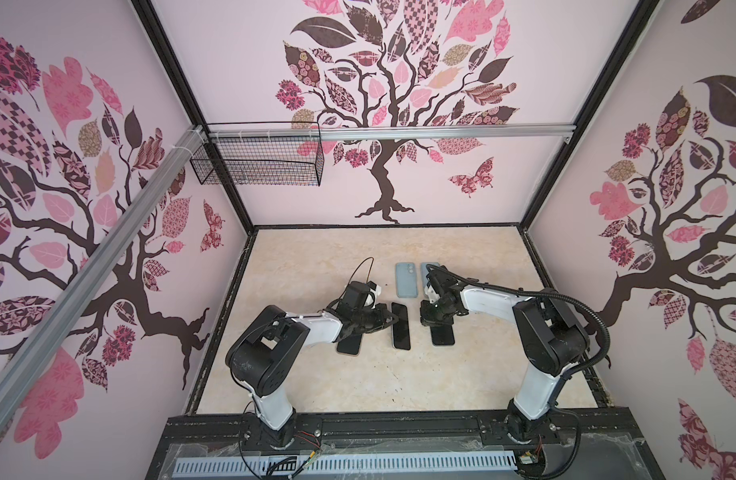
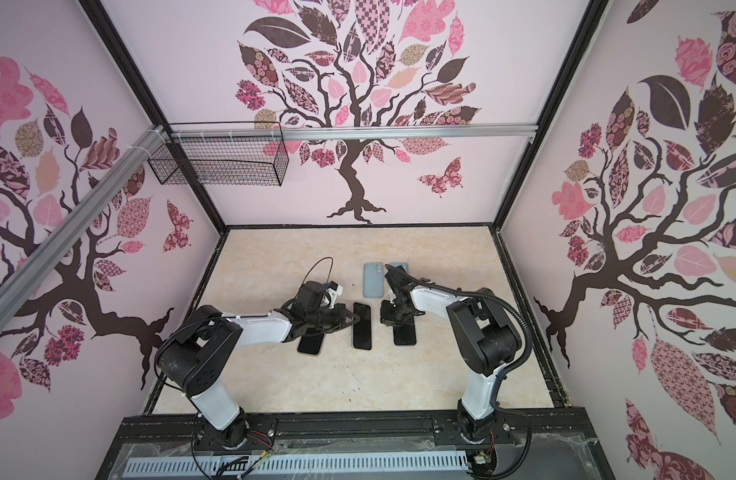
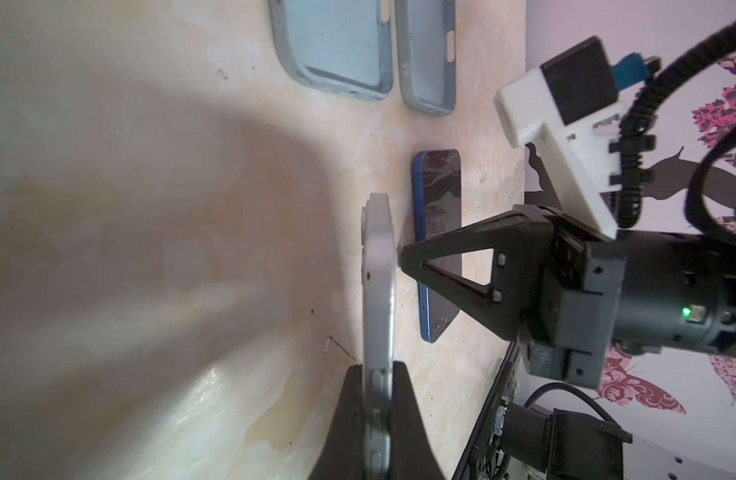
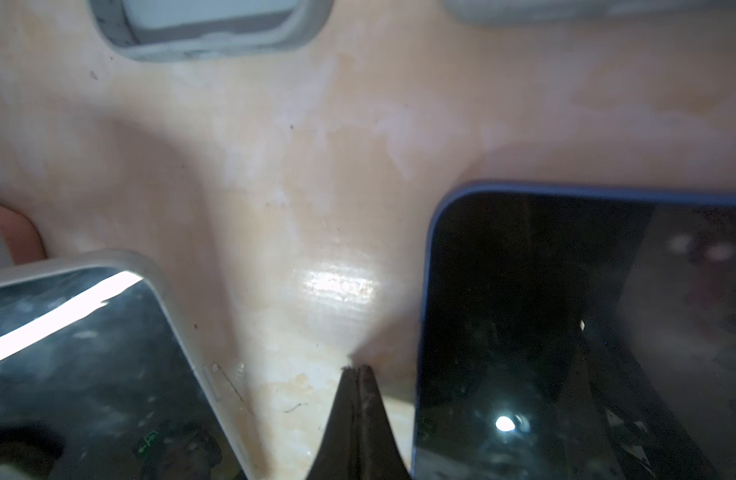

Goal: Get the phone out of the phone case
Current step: 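Tip the silver-framed phone down flat onto the table with the left gripper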

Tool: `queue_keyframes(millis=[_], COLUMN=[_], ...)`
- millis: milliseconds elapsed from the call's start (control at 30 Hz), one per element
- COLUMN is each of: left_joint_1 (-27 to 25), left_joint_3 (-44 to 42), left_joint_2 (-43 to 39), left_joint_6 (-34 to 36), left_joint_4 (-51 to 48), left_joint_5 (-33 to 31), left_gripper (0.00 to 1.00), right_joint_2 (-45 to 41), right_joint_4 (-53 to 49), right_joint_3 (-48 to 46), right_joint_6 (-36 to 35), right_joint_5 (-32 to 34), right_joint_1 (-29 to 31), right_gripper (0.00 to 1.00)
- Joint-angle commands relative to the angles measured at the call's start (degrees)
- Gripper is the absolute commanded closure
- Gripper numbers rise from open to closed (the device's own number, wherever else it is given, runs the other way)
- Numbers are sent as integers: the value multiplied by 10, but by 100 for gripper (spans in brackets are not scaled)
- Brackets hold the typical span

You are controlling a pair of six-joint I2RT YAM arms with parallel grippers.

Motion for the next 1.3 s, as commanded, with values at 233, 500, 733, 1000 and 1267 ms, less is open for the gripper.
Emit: queue_keyframes(millis=[233,500,733,1000,1267], left_joint_1=[-7,-12,-21,-23,-25], left_joint_3=[75,104,112,113,117], left_joint_2=[48,74,87,98,112], left_joint_6=[-66,-77,-79,-79,-83], left_joint_4=[10,-8,-12,-7,2], left_joint_5=[28,37,38,37,38], left_gripper=[100,100,100,100,100], right_joint_2=[15,17,18,19,20], right_joint_4=[-26,-32,-33,-30,-30], right_joint_3=[3,4,3,1,-2], right_joint_6=[-2,-5,-7,-7,-8], right_joint_5=[17,15,13,8,5], right_joint_1=[3,4,3,4,3], right_gripper=[100,100,100,100,100])
